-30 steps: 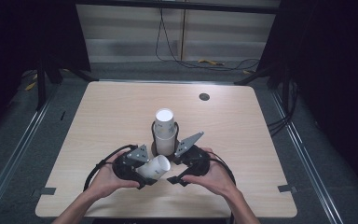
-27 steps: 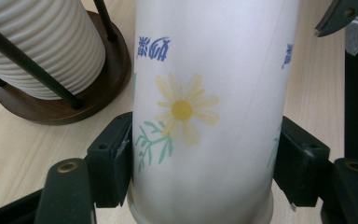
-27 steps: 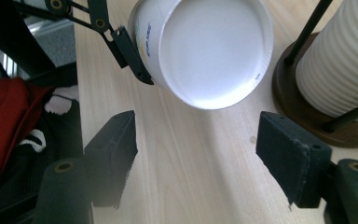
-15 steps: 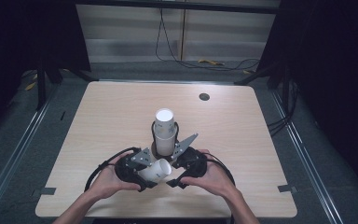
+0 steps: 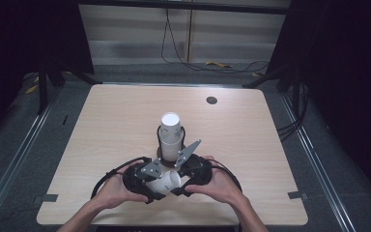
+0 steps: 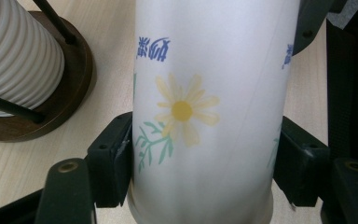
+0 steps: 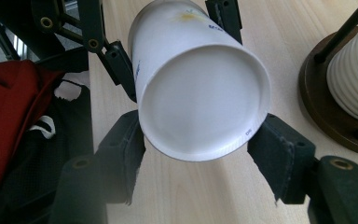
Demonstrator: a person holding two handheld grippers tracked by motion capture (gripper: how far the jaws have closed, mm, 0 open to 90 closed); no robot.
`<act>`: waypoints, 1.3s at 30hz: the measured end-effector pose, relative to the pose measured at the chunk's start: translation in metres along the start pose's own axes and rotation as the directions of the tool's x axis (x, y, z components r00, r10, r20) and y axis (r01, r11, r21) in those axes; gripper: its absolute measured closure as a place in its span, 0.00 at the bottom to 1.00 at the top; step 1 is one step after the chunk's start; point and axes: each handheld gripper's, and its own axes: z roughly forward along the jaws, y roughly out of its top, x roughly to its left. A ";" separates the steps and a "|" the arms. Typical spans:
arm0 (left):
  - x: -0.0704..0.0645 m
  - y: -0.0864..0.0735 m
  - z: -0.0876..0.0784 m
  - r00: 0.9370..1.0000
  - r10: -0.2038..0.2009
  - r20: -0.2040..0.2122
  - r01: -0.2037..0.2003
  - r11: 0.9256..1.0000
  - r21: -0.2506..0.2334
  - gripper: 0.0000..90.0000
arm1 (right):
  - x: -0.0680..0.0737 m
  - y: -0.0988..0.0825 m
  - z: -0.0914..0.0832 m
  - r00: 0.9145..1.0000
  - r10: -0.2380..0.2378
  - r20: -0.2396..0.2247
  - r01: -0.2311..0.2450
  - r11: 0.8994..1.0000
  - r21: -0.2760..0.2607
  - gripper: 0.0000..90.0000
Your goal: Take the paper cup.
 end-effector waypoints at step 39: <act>0.001 -0.005 0.000 0.999 0.010 0.047 -0.005 0.995 -0.102 0.24 | 0.004 0.005 -0.003 0.998 -0.015 -0.053 0.013 0.999 -0.032 0.42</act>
